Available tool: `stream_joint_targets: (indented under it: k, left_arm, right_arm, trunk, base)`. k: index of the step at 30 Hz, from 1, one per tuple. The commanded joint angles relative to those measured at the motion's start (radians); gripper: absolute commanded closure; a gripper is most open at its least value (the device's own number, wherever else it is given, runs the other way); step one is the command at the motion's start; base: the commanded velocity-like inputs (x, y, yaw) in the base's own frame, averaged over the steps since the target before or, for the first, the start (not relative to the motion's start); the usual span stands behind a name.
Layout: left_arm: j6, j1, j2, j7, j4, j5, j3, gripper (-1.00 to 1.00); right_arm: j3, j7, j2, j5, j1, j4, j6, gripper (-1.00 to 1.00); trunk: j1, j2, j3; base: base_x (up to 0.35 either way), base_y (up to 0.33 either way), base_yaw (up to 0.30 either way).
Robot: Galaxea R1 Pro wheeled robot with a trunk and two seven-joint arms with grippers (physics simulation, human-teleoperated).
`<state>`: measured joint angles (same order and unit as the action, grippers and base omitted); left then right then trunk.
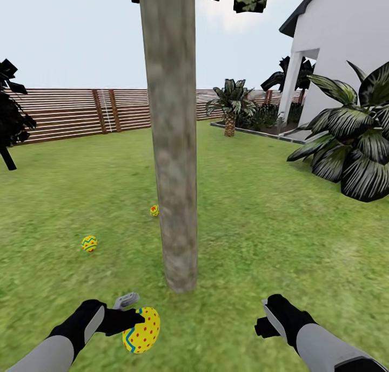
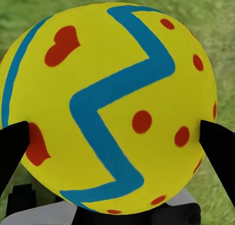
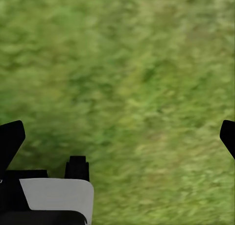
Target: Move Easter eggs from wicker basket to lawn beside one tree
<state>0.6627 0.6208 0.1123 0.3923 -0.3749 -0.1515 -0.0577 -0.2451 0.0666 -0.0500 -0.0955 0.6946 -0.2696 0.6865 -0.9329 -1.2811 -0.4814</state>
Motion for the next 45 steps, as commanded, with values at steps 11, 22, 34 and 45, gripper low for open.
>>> stream_joint_targets:
  k: [11, 22, 34, 45]
  left_arm:
    - [0.008, 0.0, 0.0, 0.002, -0.001, -0.005, -0.007, 1.0]
    - [0.009, 0.0, 0.0, -0.001, -0.001, -0.006, -0.007, 1.0]
    - [0.009, 0.0, -0.001, -0.001, -0.001, -0.007, -0.007, 1.0]
    - [0.009, 0.0, -0.002, -0.001, -0.001, -0.007, -0.007, 1.0]
  right_arm:
    - [-0.006, 0.006, -0.001, -0.01, 0.0, -0.002, 0.005, -1.0]
    - [-0.007, 0.007, 0.001, -0.01, 0.0, -0.002, 0.005, -1.0]
    - [-0.008, 0.007, 0.001, -0.01, 0.0, -0.002, 0.005, -1.0]
    - [-0.006, 0.007, 0.001, -0.01, 0.0, -0.002, 0.005, -1.0]
  trunk:
    - [-0.042, -0.078, -0.036]
    - [-0.084, -0.155, -0.07]
    - [-0.13, -0.239, -0.108]
    - [-0.173, -0.316, -0.142]
  base:
    - [0.0, 0.0, 0.0]
    - [0.0, 0.0, 0.0]
    - [0.0, 0.0, 0.0]
    - [0.0, 0.0, 0.0]
